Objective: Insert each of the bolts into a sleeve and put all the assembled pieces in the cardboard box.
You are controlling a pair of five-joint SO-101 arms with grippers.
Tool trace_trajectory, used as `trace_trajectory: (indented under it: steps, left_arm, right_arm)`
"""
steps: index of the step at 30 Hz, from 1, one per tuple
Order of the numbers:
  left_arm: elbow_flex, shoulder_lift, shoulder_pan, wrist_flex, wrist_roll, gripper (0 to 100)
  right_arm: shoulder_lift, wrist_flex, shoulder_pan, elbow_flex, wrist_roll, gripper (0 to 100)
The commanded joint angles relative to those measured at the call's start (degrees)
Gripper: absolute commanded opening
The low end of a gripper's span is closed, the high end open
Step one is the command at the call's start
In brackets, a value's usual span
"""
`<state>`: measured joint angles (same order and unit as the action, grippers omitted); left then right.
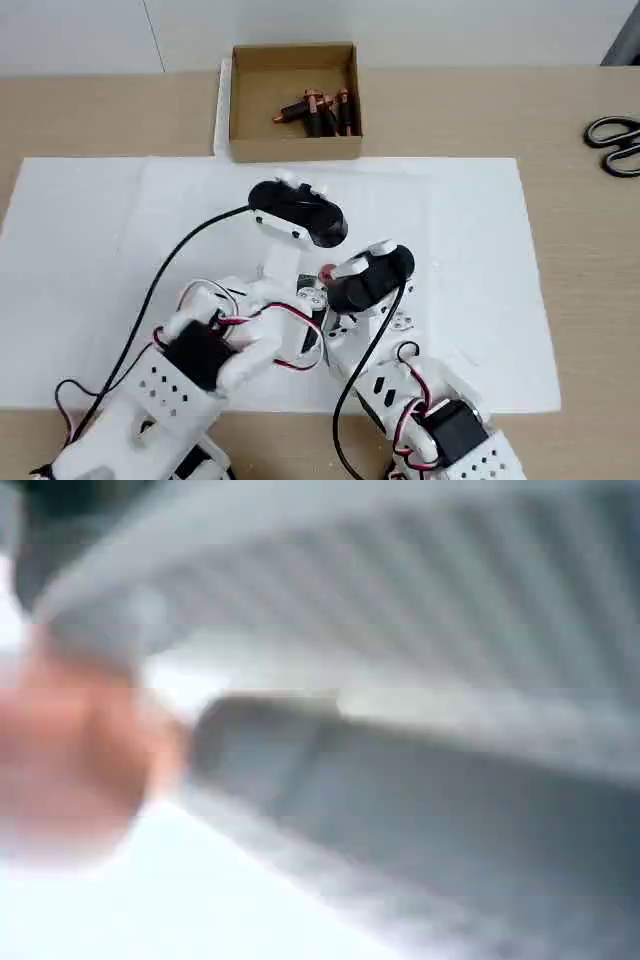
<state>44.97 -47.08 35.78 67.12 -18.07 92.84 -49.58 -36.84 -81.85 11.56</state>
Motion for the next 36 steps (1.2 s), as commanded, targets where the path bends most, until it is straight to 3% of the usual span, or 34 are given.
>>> trace_trajectory:
  steps: [1,7,10,17,23,28,36]
  left_arm:
    - [-2.8,-0.4,0.5,4.1,0.7,24]
    - [-8.2,-0.4,-2.6,9.1,1.1,27]
    - [-12.0,-0.4,-9.7,11.6,2.3,27]
    - [-18.3,-0.4,-29.0,18.5,14.6,27]
    - [-18.2,-0.4,-37.3,22.4,15.5,27]
    - [-18.5,-0.4,-39.3,23.1,15.2,27]
    - [-18.2,-0.4,-39.5,23.3,14.5,27]
  right_arm:
    - [1.3,1.6,0.6,1.4,0.3,0.5]
    - [1.3,1.6,0.6,1.4,0.3,0.5]
    - [1.3,1.6,0.6,1.4,0.3,0.5]
    - [0.7,1.6,0.6,1.8,0.1,0.5]
    - [-0.9,3.9,3.8,5.8,-0.1,0.5]
    - [-15.0,3.9,9.7,17.8,-0.2,0.5]
    - [-51.3,6.4,13.8,48.2,-4.0,0.5]
